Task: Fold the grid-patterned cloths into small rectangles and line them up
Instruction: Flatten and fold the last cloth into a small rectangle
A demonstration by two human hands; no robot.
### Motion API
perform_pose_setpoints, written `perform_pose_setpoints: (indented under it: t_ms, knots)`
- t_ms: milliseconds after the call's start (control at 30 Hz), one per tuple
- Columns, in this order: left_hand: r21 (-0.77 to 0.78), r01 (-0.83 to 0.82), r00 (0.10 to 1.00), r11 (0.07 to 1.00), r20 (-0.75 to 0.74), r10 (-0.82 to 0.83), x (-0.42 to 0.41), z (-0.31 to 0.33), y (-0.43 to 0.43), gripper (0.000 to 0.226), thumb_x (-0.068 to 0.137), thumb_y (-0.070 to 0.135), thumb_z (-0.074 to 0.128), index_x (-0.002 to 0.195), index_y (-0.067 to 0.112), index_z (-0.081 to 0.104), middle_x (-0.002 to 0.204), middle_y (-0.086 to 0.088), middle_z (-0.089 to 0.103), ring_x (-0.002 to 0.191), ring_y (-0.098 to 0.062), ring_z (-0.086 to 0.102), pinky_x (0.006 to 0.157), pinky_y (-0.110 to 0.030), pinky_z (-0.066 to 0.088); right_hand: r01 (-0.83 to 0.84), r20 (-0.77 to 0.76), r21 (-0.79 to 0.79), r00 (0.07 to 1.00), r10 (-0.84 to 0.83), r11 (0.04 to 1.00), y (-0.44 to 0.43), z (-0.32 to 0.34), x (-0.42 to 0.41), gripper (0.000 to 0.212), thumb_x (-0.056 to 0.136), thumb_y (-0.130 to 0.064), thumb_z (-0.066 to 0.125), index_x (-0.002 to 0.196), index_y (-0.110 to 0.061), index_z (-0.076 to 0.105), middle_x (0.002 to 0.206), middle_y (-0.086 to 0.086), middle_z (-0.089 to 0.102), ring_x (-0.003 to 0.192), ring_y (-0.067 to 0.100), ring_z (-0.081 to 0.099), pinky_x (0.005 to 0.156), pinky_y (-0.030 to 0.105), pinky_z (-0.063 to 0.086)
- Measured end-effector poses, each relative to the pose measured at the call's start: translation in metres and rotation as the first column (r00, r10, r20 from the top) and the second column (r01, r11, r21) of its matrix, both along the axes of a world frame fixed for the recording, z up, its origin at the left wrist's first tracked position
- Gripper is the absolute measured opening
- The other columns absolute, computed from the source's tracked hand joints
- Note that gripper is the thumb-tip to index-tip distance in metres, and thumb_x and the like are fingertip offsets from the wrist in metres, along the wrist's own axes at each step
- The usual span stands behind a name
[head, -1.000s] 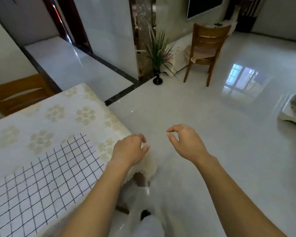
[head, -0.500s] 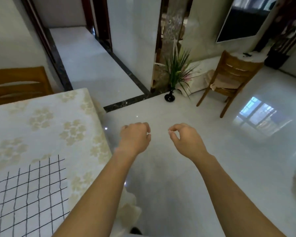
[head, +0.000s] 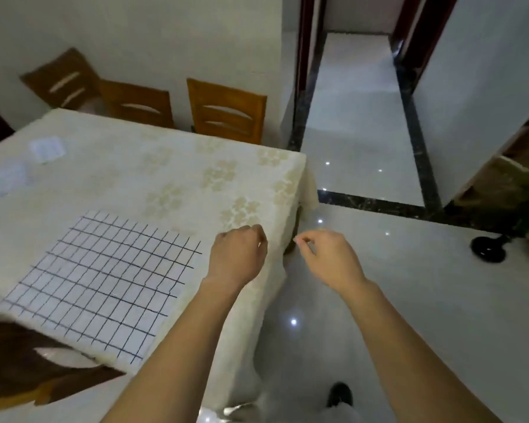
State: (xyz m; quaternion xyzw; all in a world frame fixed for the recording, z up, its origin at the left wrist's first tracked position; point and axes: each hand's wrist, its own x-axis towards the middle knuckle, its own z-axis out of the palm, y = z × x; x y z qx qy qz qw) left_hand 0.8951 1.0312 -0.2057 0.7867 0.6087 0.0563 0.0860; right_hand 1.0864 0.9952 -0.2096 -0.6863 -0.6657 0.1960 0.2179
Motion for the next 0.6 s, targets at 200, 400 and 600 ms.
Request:
perform_pose_setpoints:
  t_ms: [200, 400, 600]
  knots:
    - [-0.072, -0.314, 0.949, 0.947, -0.044, 0.311, 0.01, 0.02, -0.015, 0.028, 0.103, 0.042, 0.044, 0.107, 0.023, 0.065, 0.1, 0.003, 0.072, 0.094, -0.024, 0.066, 0.084, -0.034, 0.046, -0.292, -0.036, -0.056, 0.956, 0.29, 0.955, 0.052, 0.012, 0.014, 0.027, 0.103, -0.031, 0.049, 0.117, -0.02, 0.069, 0.11, 0.002, 0.066, 0.096, 0.023, 0.064, 0.084, 0.039, 0.054]
    - [-0.098, -0.594, 0.805, 0.799, -0.094, 0.586, -0.029, 0.018, -0.053, 0.032, 0.102, 0.047, 0.045, 0.11, 0.024, 0.065, 0.106, 0.005, 0.072, 0.096, -0.021, 0.066, 0.085, -0.034, 0.048, -0.529, -0.105, -0.032, 0.846, 0.523, 0.848, 0.079, 0.0, -0.037, 0.03, 0.101, -0.03, 0.05, 0.125, -0.022, 0.065, 0.128, -0.001, 0.063, 0.114, 0.022, 0.06, 0.095, 0.033, 0.047]
    - [-0.112, -0.747, 0.664, 0.655, -0.093, 0.742, -0.061, -0.006, -0.057, 0.032, 0.1, 0.049, 0.047, 0.114, 0.027, 0.064, 0.112, 0.004, 0.07, 0.104, -0.021, 0.065, 0.089, -0.038, 0.05, -0.734, -0.058, -0.011, 0.678, 0.732, 0.679, 0.091, -0.004, -0.1, 0.031, 0.1, -0.033, 0.05, 0.127, -0.024, 0.063, 0.128, -0.004, 0.062, 0.113, 0.02, 0.06, 0.096, 0.035, 0.048]
